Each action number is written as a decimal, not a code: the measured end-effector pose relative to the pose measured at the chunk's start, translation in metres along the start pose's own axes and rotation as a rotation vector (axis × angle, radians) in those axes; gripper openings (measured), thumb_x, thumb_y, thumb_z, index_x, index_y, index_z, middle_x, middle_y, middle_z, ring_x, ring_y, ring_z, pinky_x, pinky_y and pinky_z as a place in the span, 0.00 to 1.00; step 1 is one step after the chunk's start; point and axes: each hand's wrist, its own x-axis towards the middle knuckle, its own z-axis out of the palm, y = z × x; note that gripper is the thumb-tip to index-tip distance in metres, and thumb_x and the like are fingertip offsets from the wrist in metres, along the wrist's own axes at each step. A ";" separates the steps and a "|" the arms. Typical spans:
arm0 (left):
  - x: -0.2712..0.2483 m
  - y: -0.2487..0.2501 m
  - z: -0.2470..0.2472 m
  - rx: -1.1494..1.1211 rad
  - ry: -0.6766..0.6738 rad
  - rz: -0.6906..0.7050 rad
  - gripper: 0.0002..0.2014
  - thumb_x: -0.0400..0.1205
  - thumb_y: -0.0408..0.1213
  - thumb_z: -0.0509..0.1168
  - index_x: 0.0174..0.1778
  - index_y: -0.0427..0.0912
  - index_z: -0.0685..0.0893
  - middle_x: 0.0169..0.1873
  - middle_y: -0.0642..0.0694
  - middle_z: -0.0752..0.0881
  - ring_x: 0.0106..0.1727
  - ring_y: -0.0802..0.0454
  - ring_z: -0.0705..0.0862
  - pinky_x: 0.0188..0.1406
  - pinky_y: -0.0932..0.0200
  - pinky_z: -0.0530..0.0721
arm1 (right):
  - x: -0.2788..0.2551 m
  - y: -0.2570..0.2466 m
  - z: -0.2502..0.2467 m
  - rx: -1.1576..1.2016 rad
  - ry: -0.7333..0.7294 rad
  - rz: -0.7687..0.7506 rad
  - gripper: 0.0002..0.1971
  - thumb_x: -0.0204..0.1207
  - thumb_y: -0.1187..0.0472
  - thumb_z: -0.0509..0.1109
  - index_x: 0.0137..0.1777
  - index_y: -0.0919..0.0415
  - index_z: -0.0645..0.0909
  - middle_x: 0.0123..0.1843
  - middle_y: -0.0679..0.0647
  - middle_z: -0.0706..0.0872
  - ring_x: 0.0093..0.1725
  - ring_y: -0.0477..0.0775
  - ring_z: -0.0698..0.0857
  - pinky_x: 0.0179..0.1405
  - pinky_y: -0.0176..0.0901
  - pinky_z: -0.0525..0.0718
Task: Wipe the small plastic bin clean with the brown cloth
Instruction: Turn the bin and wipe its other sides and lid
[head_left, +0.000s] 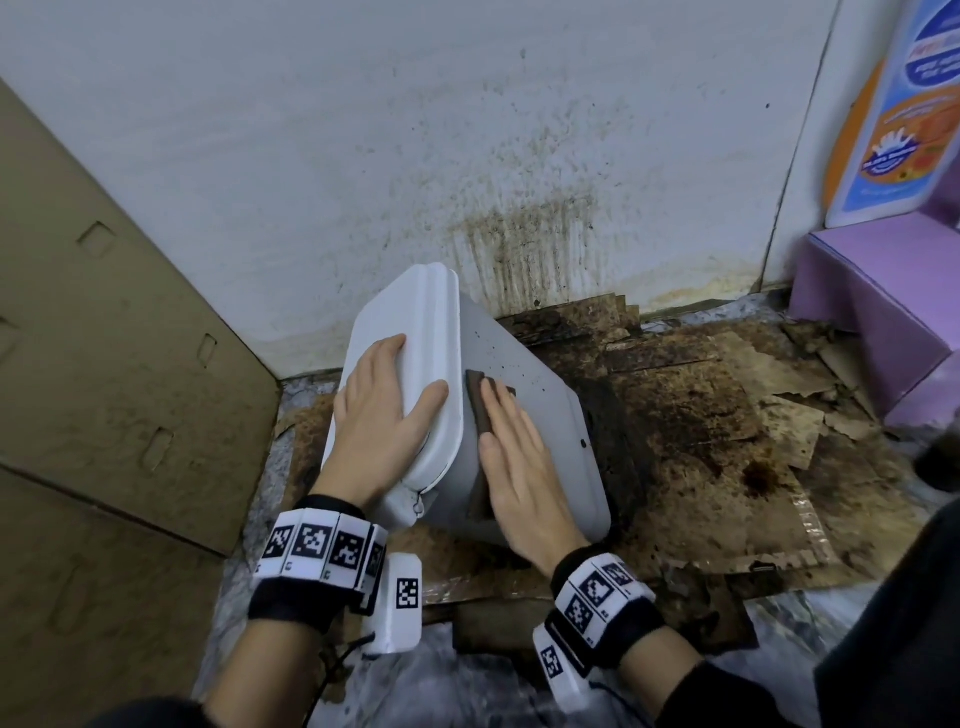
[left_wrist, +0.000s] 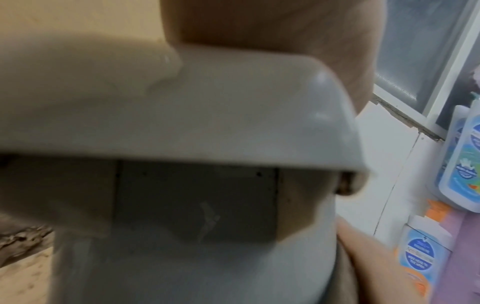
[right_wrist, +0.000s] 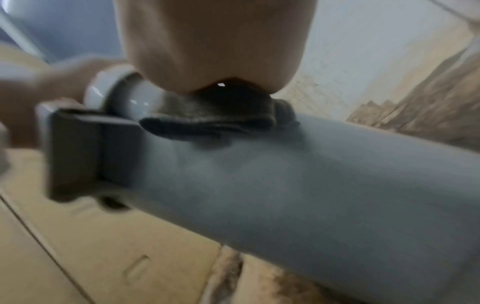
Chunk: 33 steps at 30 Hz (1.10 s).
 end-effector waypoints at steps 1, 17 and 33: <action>-0.001 0.001 0.000 -0.002 -0.004 0.003 0.39 0.80 0.62 0.53 0.87 0.52 0.58 0.84 0.52 0.62 0.85 0.52 0.58 0.84 0.47 0.53 | -0.003 0.012 0.000 -0.017 0.020 0.020 0.27 0.93 0.45 0.44 0.91 0.39 0.49 0.92 0.34 0.50 0.90 0.35 0.46 0.87 0.34 0.44; 0.002 0.007 0.006 0.027 -0.012 0.050 0.38 0.81 0.63 0.53 0.87 0.52 0.58 0.85 0.52 0.61 0.86 0.54 0.56 0.84 0.49 0.50 | -0.023 0.099 0.000 0.214 0.252 0.727 0.25 0.94 0.51 0.47 0.90 0.46 0.58 0.92 0.50 0.60 0.90 0.53 0.57 0.90 0.53 0.49; 0.009 0.003 0.009 0.068 -0.022 0.052 0.41 0.79 0.66 0.49 0.87 0.51 0.57 0.85 0.52 0.60 0.86 0.55 0.55 0.82 0.51 0.49 | 0.008 -0.025 -0.002 0.385 0.146 0.328 0.26 0.91 0.47 0.43 0.88 0.40 0.60 0.90 0.37 0.60 0.88 0.37 0.52 0.90 0.46 0.50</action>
